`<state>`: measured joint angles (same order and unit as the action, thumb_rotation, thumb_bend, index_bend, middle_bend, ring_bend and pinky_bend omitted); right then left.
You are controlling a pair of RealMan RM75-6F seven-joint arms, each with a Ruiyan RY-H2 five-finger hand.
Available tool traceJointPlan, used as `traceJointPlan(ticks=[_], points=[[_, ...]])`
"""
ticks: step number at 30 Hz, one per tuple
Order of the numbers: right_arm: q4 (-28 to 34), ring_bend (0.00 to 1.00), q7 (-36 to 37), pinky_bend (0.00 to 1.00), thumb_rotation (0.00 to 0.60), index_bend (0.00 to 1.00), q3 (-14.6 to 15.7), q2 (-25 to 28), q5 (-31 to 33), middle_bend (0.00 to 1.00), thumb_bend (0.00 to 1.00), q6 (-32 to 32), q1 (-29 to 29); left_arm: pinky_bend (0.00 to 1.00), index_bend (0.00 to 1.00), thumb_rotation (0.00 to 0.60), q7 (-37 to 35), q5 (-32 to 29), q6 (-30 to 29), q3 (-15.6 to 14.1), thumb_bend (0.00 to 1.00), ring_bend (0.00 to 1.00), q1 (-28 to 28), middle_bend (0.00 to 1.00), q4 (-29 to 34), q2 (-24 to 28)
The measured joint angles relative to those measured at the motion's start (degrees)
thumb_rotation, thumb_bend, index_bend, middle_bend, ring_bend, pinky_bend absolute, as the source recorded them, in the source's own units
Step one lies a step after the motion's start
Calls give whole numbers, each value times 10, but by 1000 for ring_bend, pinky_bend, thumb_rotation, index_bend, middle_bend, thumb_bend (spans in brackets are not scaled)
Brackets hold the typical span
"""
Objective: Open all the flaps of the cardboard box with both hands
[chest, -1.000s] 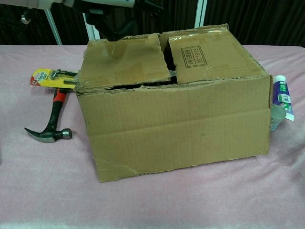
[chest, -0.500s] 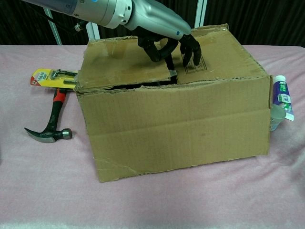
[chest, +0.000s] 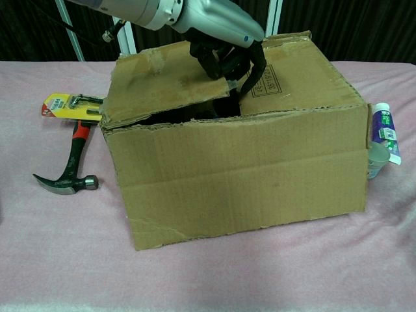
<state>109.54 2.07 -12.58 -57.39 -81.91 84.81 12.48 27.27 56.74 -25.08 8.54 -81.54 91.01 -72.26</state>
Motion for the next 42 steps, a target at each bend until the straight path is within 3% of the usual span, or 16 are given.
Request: traceJointPlan(ticks=[10, 18, 28, 39, 40, 42], points=[[-1, 216, -19, 254, 600, 192, 2, -4, -5, 258, 675, 4, 0, 506, 425, 600, 0, -8, -44, -11, 1000, 436, 15, 572, 99, 108], [3, 216, -27, 254, 600, 192, 3, -6, -16, 258, 674, 10, -1, 506, 427, 600, -32, 34, -84, -10, 1000, 437, 65, 573, 187, 221], [4, 216, -38, 254, 600, 192, 8, -11, -22, 258, 674, 8, 0, 506, 423, 600, -122, 170, -151, -13, 1000, 436, 180, 569, 279, 377], [2, 216, -48, 254, 600, 192, 12, -17, -26, 258, 674, 6, 1, 499, 412, 600, -236, 338, -259, -57, 995, 433, 326, 560, 290, 456], [2, 216, -50, 254, 600, 192, 13, -18, -26, 258, 674, 6, 1, 494, 409, 600, -249, 353, -272, -64, 981, 430, 340, 556, 285, 461], [2, 216, -52, 254, 600, 192, 13, -19, -25, 257, 669, 5, 1, 451, 384, 600, -263, 370, -284, -74, 863, 402, 360, 523, 275, 465]])
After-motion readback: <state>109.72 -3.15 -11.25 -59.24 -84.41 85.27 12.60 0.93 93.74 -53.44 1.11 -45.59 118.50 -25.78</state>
